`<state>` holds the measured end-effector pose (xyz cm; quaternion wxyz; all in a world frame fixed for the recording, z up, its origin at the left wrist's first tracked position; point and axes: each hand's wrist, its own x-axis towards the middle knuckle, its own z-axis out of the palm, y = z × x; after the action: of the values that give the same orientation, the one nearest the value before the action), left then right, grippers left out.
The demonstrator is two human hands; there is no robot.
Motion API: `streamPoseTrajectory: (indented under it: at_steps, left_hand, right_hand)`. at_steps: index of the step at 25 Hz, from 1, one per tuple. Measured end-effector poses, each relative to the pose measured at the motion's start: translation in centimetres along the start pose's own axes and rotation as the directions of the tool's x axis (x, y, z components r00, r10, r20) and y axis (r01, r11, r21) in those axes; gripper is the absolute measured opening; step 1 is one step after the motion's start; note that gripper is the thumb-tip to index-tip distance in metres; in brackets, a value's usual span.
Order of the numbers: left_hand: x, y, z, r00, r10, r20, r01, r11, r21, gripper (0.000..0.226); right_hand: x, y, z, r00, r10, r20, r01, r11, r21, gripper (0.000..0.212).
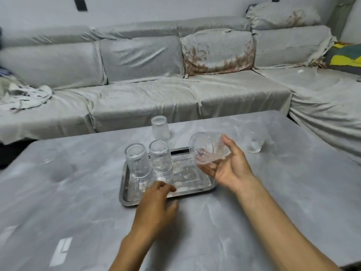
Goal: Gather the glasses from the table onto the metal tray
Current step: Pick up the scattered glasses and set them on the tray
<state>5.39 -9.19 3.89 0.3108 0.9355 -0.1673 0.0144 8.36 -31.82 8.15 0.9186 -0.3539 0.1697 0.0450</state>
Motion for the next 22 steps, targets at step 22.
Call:
streamPoseTrajectory:
  at_steps: [22]
  left_hand:
    - [2.5,-3.8,-0.4,0.929,-0.178,0.325,-0.012,0.861,0.508,0.039]
  right_hand:
    - [11.2,7.6,0.4,0.768,-0.513,0.383,0.393,-0.095,-0.915,0.098]
